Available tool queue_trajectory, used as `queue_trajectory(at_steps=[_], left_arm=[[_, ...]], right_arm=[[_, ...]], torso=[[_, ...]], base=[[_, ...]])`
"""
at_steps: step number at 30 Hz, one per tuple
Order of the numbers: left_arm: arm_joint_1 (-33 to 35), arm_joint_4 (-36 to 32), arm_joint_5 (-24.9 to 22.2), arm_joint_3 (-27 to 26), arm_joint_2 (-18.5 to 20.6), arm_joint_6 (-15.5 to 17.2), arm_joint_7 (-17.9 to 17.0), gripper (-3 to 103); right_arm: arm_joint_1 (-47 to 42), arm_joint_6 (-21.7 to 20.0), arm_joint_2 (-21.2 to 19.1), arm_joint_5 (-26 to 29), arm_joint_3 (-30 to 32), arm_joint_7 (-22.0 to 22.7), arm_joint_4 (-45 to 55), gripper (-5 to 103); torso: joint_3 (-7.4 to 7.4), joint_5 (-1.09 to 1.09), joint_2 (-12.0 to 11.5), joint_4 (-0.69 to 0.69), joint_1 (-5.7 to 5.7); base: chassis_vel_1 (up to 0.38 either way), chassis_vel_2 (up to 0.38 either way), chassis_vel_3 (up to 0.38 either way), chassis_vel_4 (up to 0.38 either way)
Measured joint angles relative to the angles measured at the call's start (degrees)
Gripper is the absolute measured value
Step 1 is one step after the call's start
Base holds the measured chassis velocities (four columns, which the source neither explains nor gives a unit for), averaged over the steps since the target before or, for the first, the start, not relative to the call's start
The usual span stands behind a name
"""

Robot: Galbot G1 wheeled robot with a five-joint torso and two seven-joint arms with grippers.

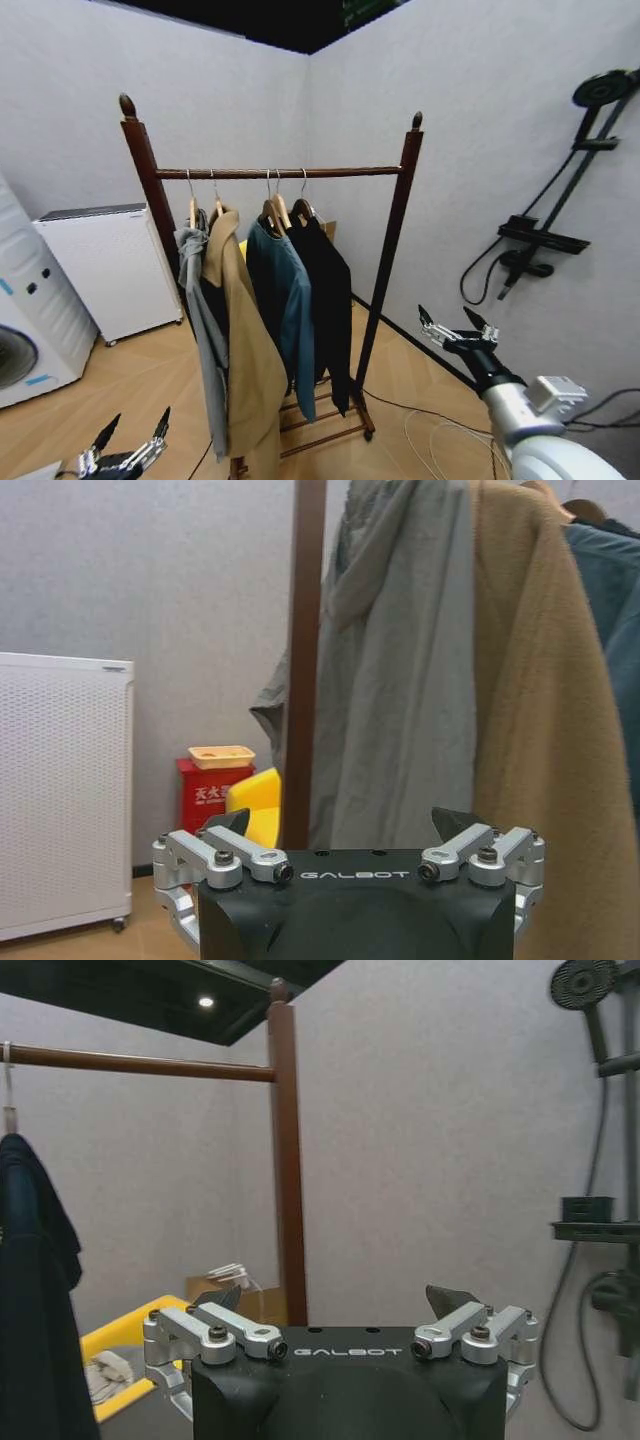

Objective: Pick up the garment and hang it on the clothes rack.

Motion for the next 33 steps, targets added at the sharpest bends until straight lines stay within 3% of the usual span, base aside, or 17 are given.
queue_trajectory(at_steps=[7, 8, 13, 16, 18, 22, 33], left_arm=[[0.0, 0.0, 0.0, 0.0, 0.0, 0.0, 0.0, 100], [0.0, 0.0, 0.0, 0.0, 0.0, 0.0, 0.0, 100], [0.0, 0.0, 0.0, 0.0, 0.0, 0.0, 0.0, 100], [0.0, 0.0, 0.0, 0.0, 0.0, 0.0, 0.0, 100], [0.0, 0.0, 0.0, 0.0, 0.0, 0.0, 0.0, 100], [0.0, 0.0, 0.0, 0.0, 0.0, 0.0, 0.0, 100], [0.0, 0.0, 0.0, 0.0, 0.0, 0.0, 0.0, 100]], right_arm=[[1.0, 0.8, -0.1, -0.8, -0.9, 0.4, -0.2, 100], [0.8, 1.4, -0.1, -0.9, -1.2, 0.1, -0.2, 100], [0.0, 2.5, 0.2, -0.3, -1.5, -1.4, -0.3, 100], [-0.1, 3.5, 0.3, -0.3, -1.7, -2.5, -0.3, 100], [-0.1, 3.9, 0.4, -0.5, -1.8, -3.2, -0.3, 100], [-0.2, 4.5, 0.5, -0.6, -2.1, -3.8, -0.3, 100], [-1.2, 5.6, 1.0, -1.4, -3.0, -4.6, -0.4, 100]], torso=[[0.0, 0.01, 0.0, 0.0, 0.0], [-0.01, -0.07, 0.0, 0.01, -0.02], [-0.02, 0.01, 0.0, -0.02, -0.07], [-0.03, -0.08, 0.0, 0.01, -0.08], [-0.02, 0.05, 0.0, -0.02, -0.07], [0.0, -0.05, 0.0, -0.01, 0.0], [0.0, -0.01, 0.0, 0.0, 0.0]], base=[[0.073, -0.274, -0.288, 0.079], [0.087, -0.36, -0.342, 0.111], [0.072, -0.354, -0.353, 0.07], [-0.033, -0.149, -0.257, 0.016], [-0.141, -0.152, -0.216, -0.114], [-0.181, -0.134, -0.11, -0.145], [-0.134, -0.095, -0.11, -0.145]])
